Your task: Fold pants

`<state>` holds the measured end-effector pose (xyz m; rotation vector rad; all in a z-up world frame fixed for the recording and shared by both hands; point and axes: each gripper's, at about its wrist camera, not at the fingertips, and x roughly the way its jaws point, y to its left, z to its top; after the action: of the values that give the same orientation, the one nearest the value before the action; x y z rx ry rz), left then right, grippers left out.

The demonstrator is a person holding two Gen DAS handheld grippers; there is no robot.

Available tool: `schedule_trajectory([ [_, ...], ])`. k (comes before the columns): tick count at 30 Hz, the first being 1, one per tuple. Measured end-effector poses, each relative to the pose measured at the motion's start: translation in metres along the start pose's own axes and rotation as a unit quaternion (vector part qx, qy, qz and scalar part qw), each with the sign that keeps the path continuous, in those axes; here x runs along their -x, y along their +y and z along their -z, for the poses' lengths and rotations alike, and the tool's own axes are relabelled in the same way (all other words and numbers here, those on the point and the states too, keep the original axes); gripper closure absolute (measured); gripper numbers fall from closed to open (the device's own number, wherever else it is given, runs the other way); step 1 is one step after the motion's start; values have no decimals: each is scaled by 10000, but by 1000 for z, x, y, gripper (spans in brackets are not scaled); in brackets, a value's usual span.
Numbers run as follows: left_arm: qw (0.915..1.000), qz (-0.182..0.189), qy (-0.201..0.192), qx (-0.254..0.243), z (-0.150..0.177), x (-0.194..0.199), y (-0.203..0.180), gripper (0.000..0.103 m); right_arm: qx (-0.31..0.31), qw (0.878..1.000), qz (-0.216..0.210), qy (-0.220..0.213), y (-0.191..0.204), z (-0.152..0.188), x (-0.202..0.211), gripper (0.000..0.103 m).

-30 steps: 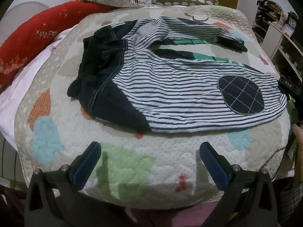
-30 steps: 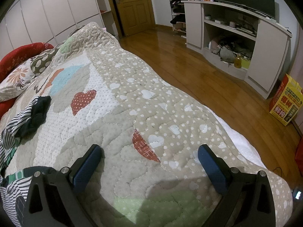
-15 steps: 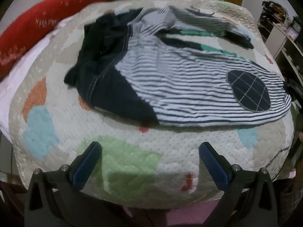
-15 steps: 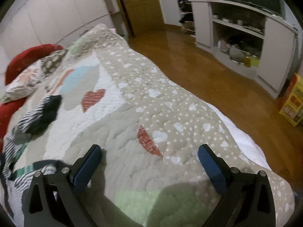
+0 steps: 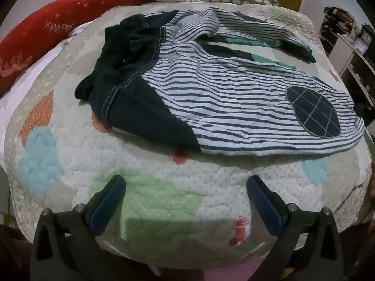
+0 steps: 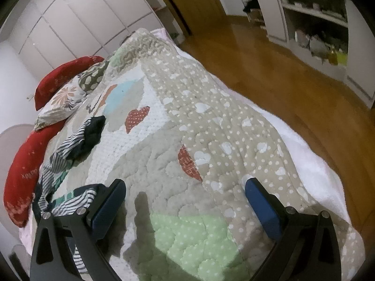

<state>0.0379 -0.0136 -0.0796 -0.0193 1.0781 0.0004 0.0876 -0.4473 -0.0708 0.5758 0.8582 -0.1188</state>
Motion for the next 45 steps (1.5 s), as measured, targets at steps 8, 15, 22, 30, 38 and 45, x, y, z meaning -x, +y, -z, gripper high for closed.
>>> schedule_trajectory([
  [8, 9921, 785, -417, 886, 4, 46, 56, 0, 1082, 9877, 129, -1123, 97, -9, 83, 11],
  [15, 9846, 513, -786, 1473, 17, 67, 114, 0, 2298, 9640, -1335, 109, 260, 23, 31, 0],
  [22, 9766, 463, -782, 1950, 37, 64, 162, 0, 3530, 9109, -1587, 1432, 412, 108, -63, 3],
  [30, 9716, 535, -800, 2160, 41, 62, 180, 0, 3757, 8999, -1362, 1748, 449, 152, -103, 6],
  [38, 9734, 603, -821, 2054, 44, 66, 177, 0, 4150, 8859, -421, 2028, 486, 174, -159, 41],
  [45, 9697, 601, -872, 2202, 45, 70, 185, 0, 4100, 8842, -1063, 1968, 491, 177, -127, 72],
])
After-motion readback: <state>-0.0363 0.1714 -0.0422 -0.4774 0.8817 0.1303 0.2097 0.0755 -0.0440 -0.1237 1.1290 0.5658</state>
